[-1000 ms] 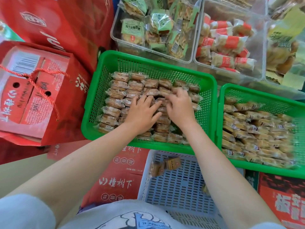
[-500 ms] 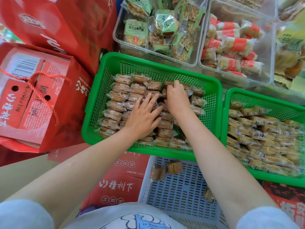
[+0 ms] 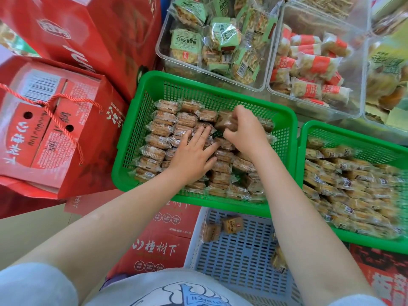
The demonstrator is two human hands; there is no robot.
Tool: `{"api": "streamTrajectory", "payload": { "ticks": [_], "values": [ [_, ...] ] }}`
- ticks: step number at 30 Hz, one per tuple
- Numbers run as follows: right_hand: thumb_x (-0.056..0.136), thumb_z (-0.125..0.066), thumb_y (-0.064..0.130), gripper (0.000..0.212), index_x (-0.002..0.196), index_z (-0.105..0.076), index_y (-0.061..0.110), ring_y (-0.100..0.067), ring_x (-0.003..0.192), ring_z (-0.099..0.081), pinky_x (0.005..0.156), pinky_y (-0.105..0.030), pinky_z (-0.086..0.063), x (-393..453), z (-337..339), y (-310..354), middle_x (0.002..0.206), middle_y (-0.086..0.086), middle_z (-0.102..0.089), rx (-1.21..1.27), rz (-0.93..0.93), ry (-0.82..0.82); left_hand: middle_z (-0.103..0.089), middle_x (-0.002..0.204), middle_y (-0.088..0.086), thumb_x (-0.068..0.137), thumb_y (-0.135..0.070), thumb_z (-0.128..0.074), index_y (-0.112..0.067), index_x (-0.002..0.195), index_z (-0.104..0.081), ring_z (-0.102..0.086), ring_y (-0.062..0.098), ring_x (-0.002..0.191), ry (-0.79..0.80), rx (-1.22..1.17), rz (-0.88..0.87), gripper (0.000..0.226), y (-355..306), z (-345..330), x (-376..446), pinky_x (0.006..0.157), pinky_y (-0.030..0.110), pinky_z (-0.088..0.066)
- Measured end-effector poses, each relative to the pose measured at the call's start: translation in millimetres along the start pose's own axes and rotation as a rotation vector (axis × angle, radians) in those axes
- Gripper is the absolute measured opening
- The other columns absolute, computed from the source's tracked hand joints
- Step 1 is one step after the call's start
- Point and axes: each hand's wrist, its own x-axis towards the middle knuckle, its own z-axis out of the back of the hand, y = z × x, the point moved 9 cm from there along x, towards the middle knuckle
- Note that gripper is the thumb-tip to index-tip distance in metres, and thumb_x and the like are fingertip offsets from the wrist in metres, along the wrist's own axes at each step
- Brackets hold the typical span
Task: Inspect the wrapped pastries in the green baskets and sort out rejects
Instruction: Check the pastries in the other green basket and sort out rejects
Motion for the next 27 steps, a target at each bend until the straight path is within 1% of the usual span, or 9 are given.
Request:
{"api": "streamTrajectory", "payload": {
  "ticks": [3,5,8,10,12,15,17,21,27],
  "values": [
    [0.089,-0.069,0.026,0.023,0.106,-0.055,0.019,-0.009,0.086,-0.057,0.071,-0.019,-0.042,-35,46,-5,0.096,0.007,-0.059,0.303,-0.104,-0.176,0.008,0.168,0.010,0.106,-0.055,-0.021,-0.033,0.159,-0.017,0.009,0.025,0.155,0.046,-0.087,0.008,0.058,-2,11,-3,0.123,0.046,0.005],
    [0.090,-0.070,0.029,0.021,0.105,-0.059,0.021,0.004,0.082,-0.059,0.072,-0.011,-0.046,-67,62,-13,0.094,0.012,-0.063,0.594,-0.209,-0.251,0.001,0.169,0.007,0.106,-0.052,-0.026,-0.030,0.159,-0.018,0.004,0.023,0.155,0.027,-0.297,0.037,0.058,-4,29,-13,0.123,0.042,0.001],
    [0.093,-0.069,0.022,0.020,0.109,-0.062,0.013,-0.014,0.085,-0.068,0.079,-0.031,-0.058,-112,50,-19,0.103,-0.002,-0.071,1.178,-0.370,-0.180,-0.036,0.159,0.000,0.108,-0.047,-0.028,-0.026,0.153,-0.037,-0.030,0.019,0.148,-0.071,-0.937,0.209,0.050,-3,70,-40,0.120,0.039,-0.025],
    [0.094,-0.066,0.015,0.016,0.109,-0.060,0.010,-0.021,0.081,-0.068,0.074,-0.032,-0.058,-139,42,-10,0.102,-0.008,-0.070,1.418,-0.392,-0.100,-0.060,0.136,0.000,0.108,-0.050,-0.023,-0.031,0.141,-0.051,-0.056,0.019,0.127,-0.070,-1.556,0.370,0.048,-9,87,-65,0.105,0.038,-0.045],
    [0.095,-0.064,0.013,0.019,0.112,-0.058,0.012,-0.022,0.079,-0.067,0.067,-0.028,-0.057,-161,38,3,0.104,-0.010,-0.069,1.485,-0.340,-0.035,-0.070,0.119,0.003,0.107,-0.048,-0.032,-0.032,0.129,-0.060,-0.069,0.021,0.106,-0.028,-1.875,0.303,0.039,-24,105,-88,0.085,0.037,-0.058],
    [0.088,-0.074,0.022,0.036,0.120,-0.060,0.019,-0.024,0.094,-0.066,0.073,-0.034,-0.056,-188,34,22,0.113,-0.009,-0.069,1.567,-0.203,0.033,-0.069,0.111,0.009,0.096,-0.027,-0.064,-0.025,0.121,-0.066,-0.069,0.020,0.093,-0.074,-1.932,0.143,0.024,-33,118,-119,0.067,0.033,-0.059],
    [0.079,-0.080,0.034,0.043,0.115,-0.063,0.021,-0.022,0.095,-0.065,0.068,-0.031,-0.054,-205,33,31,0.111,-0.007,-0.068,1.650,-0.148,0.055,-0.069,0.100,0.006,0.089,-0.022,-0.071,-0.020,0.107,-0.067,-0.069,0.015,0.081,-0.095,-2.015,0.135,0.019,-37,117,-139,0.060,0.029,-0.058],
    [0.081,-0.074,0.045,0.039,0.112,-0.066,0.022,-0.018,0.092,-0.064,0.064,-0.024,-0.052,-233,33,41,0.108,-0.006,-0.065,1.760,-0.124,0.021,-0.072,0.091,0.003,0.088,-0.018,-0.072,-0.018,0.093,-0.072,-0.068,0.015,0.074,-0.120,-2.080,0.101,0.005,-51,123,-170,0.054,0.027,-0.057],
    [0.092,-0.052,0.036,0.030,0.111,-0.060,0.013,-0.015,0.078,-0.063,0.056,-0.022,-0.047,-271,41,43,0.093,-0.003,-0.070,1.674,-0.190,-0.131,-0.076,0.087,0.004,0.081,-0.020,-0.063,-0.011,0.102,-0.071,-0.069,0.012,0.065,-0.147,-1.969,0.068,0.024,-63,136,-202,0.047,0.021,-0.053]
  ]
}}
